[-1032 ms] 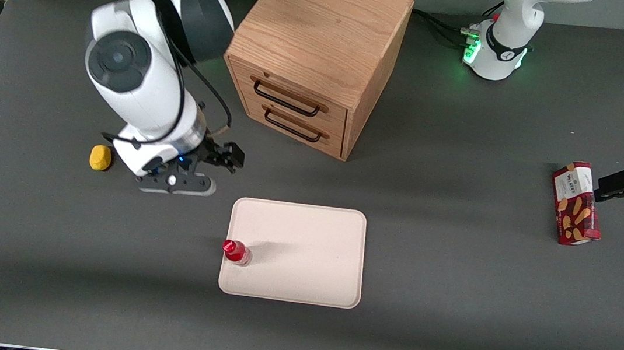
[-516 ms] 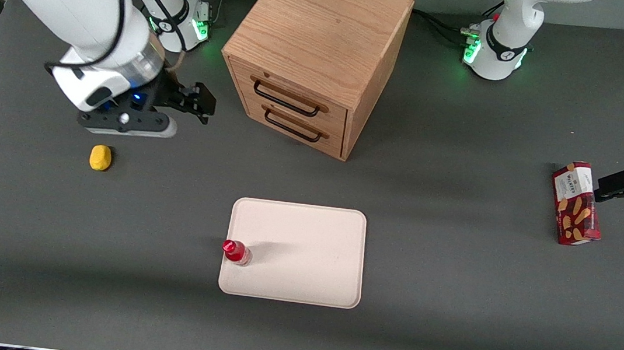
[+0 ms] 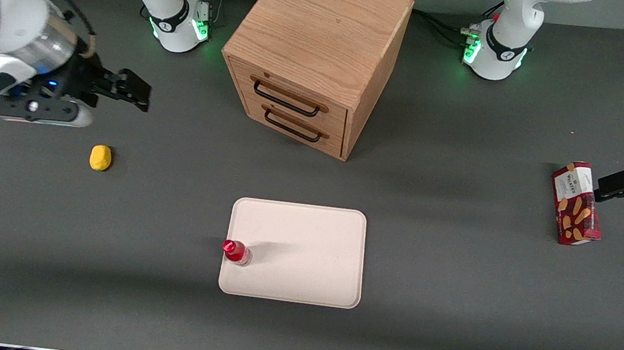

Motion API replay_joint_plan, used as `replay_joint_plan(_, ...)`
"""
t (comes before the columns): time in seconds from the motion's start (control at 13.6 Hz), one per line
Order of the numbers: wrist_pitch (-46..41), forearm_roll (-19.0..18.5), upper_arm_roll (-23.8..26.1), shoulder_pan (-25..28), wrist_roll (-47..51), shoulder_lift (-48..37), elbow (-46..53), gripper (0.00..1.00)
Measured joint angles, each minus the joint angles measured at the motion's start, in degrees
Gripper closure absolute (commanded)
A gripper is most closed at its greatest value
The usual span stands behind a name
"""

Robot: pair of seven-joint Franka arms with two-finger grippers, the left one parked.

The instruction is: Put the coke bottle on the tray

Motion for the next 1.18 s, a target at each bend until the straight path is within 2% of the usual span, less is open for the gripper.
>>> replay_joint_plan(0.52, 1.4, 0.0, 1.0, -14.9, -16.4, -9.3, -13.0, 0.00)
replay_joint_plan(0.81, 9.5, -0.2, 1.3, -15.9, -19.2, -12.6, -21.1, 0.00)
replay_joint_plan(1.18, 14.6, -3.6, 1.4, -16.0, -19.3, -13.4, -23.8, 0.00)
